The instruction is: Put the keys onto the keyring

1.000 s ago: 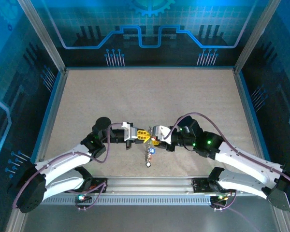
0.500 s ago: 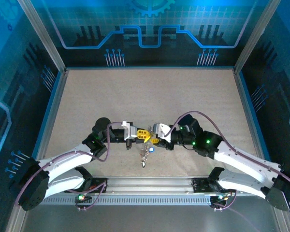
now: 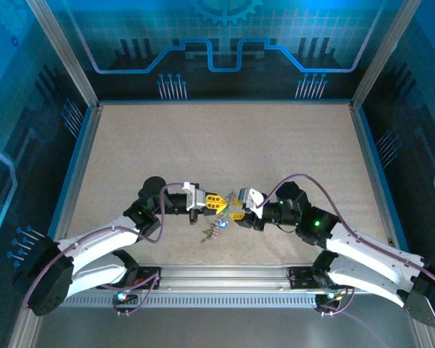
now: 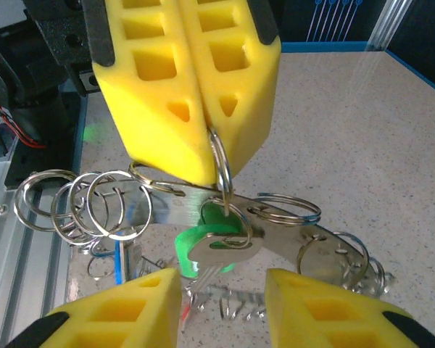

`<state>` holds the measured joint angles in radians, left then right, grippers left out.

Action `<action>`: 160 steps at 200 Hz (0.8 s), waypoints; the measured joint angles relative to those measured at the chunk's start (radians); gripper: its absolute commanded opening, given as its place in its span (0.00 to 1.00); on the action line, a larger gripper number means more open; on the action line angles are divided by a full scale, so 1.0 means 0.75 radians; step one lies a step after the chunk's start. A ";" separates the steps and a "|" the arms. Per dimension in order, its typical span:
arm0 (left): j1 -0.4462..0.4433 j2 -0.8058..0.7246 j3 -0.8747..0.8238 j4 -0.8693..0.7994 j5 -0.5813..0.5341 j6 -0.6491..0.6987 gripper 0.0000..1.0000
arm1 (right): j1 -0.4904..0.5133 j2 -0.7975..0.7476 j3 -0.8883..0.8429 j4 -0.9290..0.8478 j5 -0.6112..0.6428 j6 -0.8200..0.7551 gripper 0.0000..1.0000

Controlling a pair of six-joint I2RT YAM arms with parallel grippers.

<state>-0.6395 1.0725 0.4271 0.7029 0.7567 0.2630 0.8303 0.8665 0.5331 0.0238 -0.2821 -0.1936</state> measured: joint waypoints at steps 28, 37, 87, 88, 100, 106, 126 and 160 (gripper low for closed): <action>0.000 0.000 0.000 -0.001 -0.001 0.001 0.00 | 0.001 0.002 -0.030 0.076 -0.010 0.041 0.39; 0.000 -0.001 0.000 -0.001 -0.001 0.001 0.00 | 0.002 0.004 -0.039 0.101 -0.010 0.054 0.39; 0.000 -0.008 -0.005 -0.003 -0.013 0.001 0.00 | 0.078 0.007 -0.085 0.181 0.086 0.068 0.38; 0.000 -0.008 -0.005 -0.003 -0.013 0.001 0.00 | 0.080 0.007 -0.085 0.181 0.088 0.068 0.38; 0.000 -0.010 -0.005 -0.003 -0.015 0.001 0.00 | 0.096 0.013 -0.089 0.192 0.107 0.063 0.39; 0.000 -0.010 -0.005 -0.003 -0.015 0.001 0.00 | 0.103 0.016 -0.092 0.199 0.116 0.062 0.39; 0.000 -0.010 -0.005 -0.003 -0.015 0.001 0.00 | 0.120 0.032 -0.101 0.231 0.136 0.062 0.40; 0.000 -0.010 -0.005 -0.003 -0.020 0.002 0.00 | 0.159 0.066 -0.119 0.306 0.204 0.081 0.34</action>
<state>-0.6395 1.0649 0.4232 0.7010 0.7418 0.2642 0.9493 0.9157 0.4438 0.2535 -0.1287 -0.1329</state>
